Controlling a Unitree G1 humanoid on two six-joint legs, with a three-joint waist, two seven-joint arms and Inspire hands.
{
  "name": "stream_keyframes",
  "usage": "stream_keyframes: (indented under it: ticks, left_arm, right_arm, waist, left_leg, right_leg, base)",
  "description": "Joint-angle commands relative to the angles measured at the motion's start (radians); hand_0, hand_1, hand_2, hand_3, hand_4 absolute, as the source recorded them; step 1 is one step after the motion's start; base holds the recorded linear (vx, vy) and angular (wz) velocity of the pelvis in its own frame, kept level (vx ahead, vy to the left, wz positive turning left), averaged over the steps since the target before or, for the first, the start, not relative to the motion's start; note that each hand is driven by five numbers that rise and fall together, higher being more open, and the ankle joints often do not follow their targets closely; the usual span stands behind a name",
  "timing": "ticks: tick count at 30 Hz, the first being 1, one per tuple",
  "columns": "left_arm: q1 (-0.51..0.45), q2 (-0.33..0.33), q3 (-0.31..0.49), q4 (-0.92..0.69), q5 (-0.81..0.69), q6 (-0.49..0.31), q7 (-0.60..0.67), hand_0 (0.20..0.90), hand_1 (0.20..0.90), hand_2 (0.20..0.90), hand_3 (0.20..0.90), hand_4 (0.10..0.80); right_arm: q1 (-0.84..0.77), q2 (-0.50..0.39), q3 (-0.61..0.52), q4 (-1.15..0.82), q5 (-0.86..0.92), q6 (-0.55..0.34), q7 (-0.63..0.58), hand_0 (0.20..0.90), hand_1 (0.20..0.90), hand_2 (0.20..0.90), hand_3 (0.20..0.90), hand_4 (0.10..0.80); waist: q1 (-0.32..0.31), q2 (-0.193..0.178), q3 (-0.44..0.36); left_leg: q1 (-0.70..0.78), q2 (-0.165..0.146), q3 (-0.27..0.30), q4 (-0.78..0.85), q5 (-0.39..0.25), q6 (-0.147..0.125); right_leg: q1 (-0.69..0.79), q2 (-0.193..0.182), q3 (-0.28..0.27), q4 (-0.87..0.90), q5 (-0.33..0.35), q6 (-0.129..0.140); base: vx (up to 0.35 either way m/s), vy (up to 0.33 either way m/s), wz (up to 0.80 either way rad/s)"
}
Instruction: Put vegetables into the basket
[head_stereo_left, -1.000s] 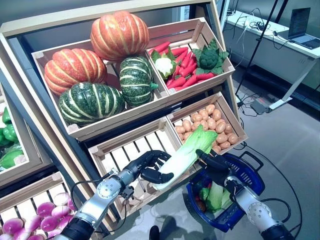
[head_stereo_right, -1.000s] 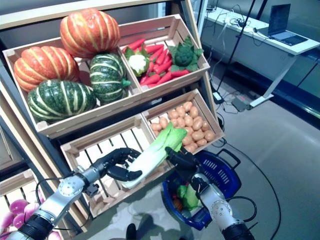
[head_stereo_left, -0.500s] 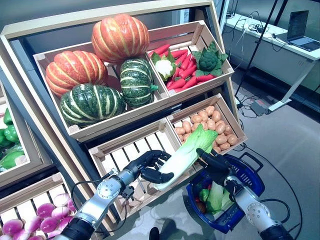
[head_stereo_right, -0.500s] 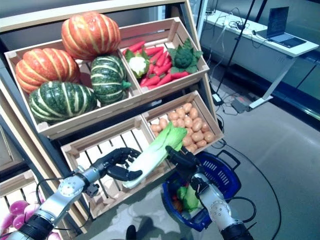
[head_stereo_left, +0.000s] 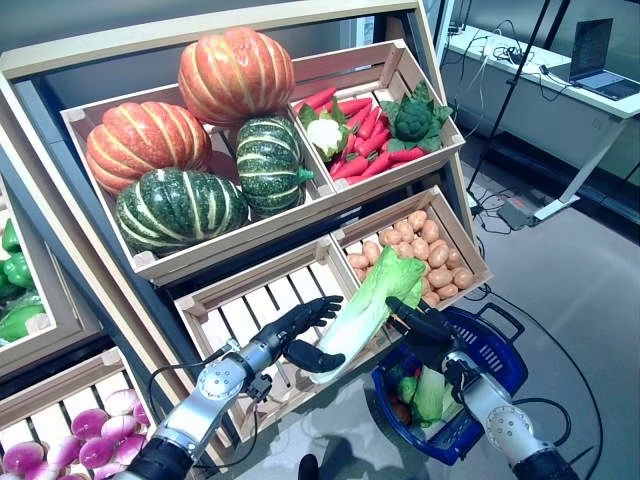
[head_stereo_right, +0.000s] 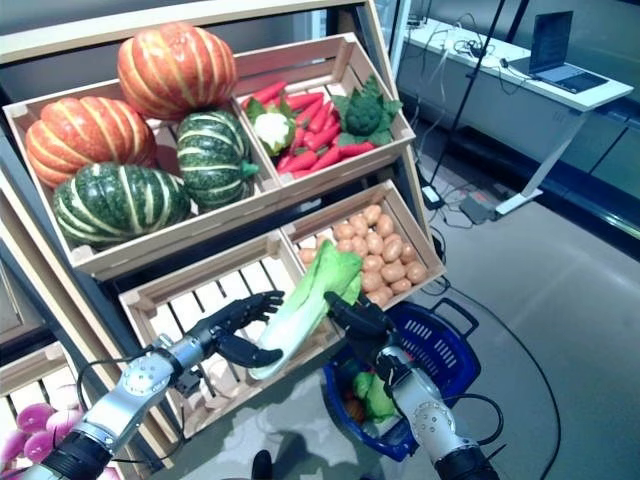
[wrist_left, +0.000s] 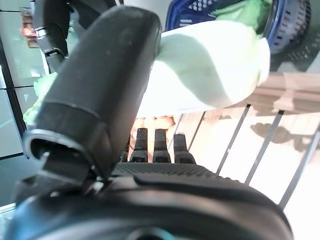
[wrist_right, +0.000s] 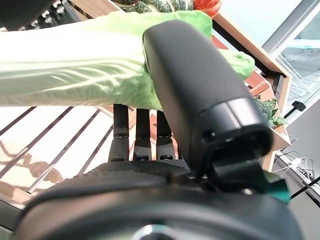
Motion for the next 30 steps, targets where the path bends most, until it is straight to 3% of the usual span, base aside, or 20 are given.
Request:
stream_keyframes:
  ticks: [1, 30]
  left_arm:
    - [-0.097, -0.053, 0.036, 0.002, -0.093, -0.038, -0.008, 0.9, 0.9, 0.9, 0.9, 0.8]
    - [-0.023, -0.089, 0.166, -0.025, -0.299, 0.062, -0.052, 0.9, 0.9, 0.9, 0.9, 0.8]
  right_arm:
    - [-0.119, 0.095, -0.045, -0.194, 0.108, -0.113, 0.164, 0.3, 0.3, 0.3, 0.3, 0.4]
    - [0.002, 0.049, -0.321, -0.127, -0.054, -0.218, 0.071, 0.3, 0.3, 0.3, 0.3, 0.4]
  waist:
    - [-0.003, -0.01, -0.018]
    - [-0.056, -0.02, 0.016]
  left_leg:
    - [0.062, 0.028, 0.016, 0.003, -0.123, -0.021]
    - [0.059, 0.058, 0.052, 0.003, -0.117, -0.027]
  right_leg:
    - [-0.025, -0.046, 0.003, 0.018, 0.048, 0.003]
    - [-0.039, -0.016, 0.042, 0.012, 0.049, -0.009]
  base:
    - [-0.007, -0.036, -0.09]
    - [-0.004, -0.021, -0.06]
